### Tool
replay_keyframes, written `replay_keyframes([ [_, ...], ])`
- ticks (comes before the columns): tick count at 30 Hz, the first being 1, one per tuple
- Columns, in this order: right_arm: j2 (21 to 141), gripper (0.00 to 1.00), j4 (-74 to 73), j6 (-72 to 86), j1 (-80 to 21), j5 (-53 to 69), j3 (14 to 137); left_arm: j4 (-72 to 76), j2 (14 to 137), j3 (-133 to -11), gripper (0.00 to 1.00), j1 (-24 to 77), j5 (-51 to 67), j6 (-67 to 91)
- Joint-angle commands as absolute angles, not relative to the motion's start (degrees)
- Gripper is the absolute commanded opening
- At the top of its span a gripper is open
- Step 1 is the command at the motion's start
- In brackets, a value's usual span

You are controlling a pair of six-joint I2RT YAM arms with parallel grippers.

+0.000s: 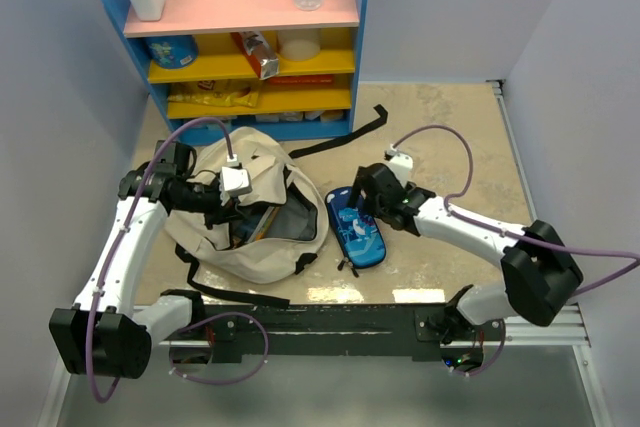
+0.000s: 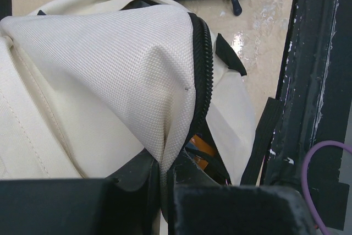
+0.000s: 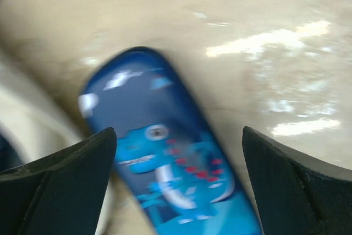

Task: Pack the student bag
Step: Pick up the stationery from the center of the board.

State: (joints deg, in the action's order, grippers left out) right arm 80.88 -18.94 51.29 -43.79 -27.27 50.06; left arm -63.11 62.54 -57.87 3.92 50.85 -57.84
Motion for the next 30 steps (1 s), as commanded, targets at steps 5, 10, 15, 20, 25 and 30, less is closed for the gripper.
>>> replay_keyframes([
  [5, 74.09, 0.99, -14.07, 49.31, -36.65, -18.12, 39.65, -62.49, 62.05, -59.68, 0.03, 4.31, 54.40, -58.36],
  [10, 74.36, 0.99, -3.20, 52.99, -36.39, -6.79, 32.53, -62.49, 62.58, -59.85, 0.03, 4.31, 54.84, -58.18],
  [15, 75.14, 0.99, 7.02, 58.87, -36.04, 3.77, 24.97, -62.40, 62.32, -59.77, 0.04, 4.39, 54.49, -58.18],
  [20, 76.81, 0.99, 21.77, 64.59, -36.04, 10.63, 18.56, -62.31, 62.58, -60.20, 0.04, 4.39, 54.58, -58.18],
  [25, 79.72, 0.99, 35.38, 71.36, -36.12, 17.21, 15.65, -62.49, 62.67, -60.91, 0.04, 4.48, 54.84, -58.01],
  [30, 76.99, 0.95, 31.92, 69.71, -36.65, 15.56, 16.69, -62.49, 62.49, -61.17, 0.04, 4.57, 54.58, -58.01],
])
